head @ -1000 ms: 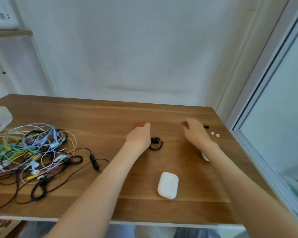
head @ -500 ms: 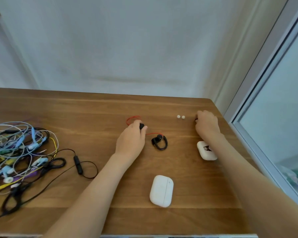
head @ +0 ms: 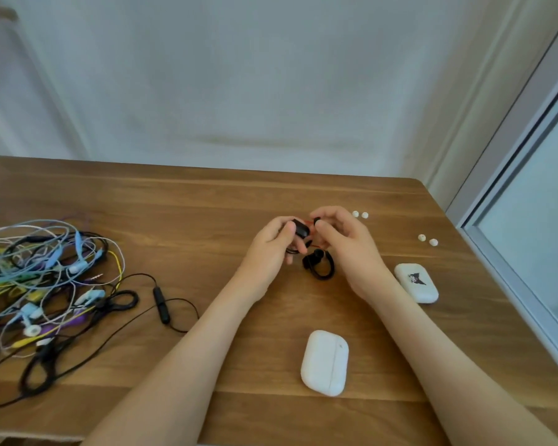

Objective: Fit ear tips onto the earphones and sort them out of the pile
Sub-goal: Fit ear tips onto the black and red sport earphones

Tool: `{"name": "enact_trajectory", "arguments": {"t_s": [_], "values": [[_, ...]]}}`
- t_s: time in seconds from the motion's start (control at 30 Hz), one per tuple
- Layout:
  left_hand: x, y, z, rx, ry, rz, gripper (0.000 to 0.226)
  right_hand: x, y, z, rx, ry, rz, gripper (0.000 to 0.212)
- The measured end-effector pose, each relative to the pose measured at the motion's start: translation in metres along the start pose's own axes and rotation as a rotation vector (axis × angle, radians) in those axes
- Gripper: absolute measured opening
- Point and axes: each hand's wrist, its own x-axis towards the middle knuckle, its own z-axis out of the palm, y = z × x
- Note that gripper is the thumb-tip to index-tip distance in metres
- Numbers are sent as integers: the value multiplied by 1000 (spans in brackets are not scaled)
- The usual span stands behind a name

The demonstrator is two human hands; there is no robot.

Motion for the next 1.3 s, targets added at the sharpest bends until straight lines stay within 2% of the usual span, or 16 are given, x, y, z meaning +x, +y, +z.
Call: {"name": "enact_trajectory", "arguments": {"t_s": [0.2, 0.33, 0.5, 0.67, 0.97, 1.13, 1.23, 1.3], "values": [[6, 2, 0, -124, -70, -86, 26, 5, 13, 0, 84, 17, 59, 5], [5, 3, 0, -135, -80, -84, 16, 4, 14, 0, 90, 27, 45, 7], [6, 2, -3, -264, -93, -98, 19, 3, 14, 2, 50, 61, 58, 11], [5, 3, -1, -304, -117, -33, 21, 3, 14, 3, 81, 58, 29, 12], [7, -4, 1, -114, 30, -8, 14, -2, 7, 4, 278, -73, 12, 14], [7, -6, 2, -245, -93, -11, 17, -3, 1, 3, 462, -117, -3, 15], [6, -5, 2, -242, -179, 1, 17, -2, -1, 0, 565, -113, -3, 14], [6, -4, 2, -187, -160, -4, 15, -1, 0, 0, 591, -80, 0, 13]]}}
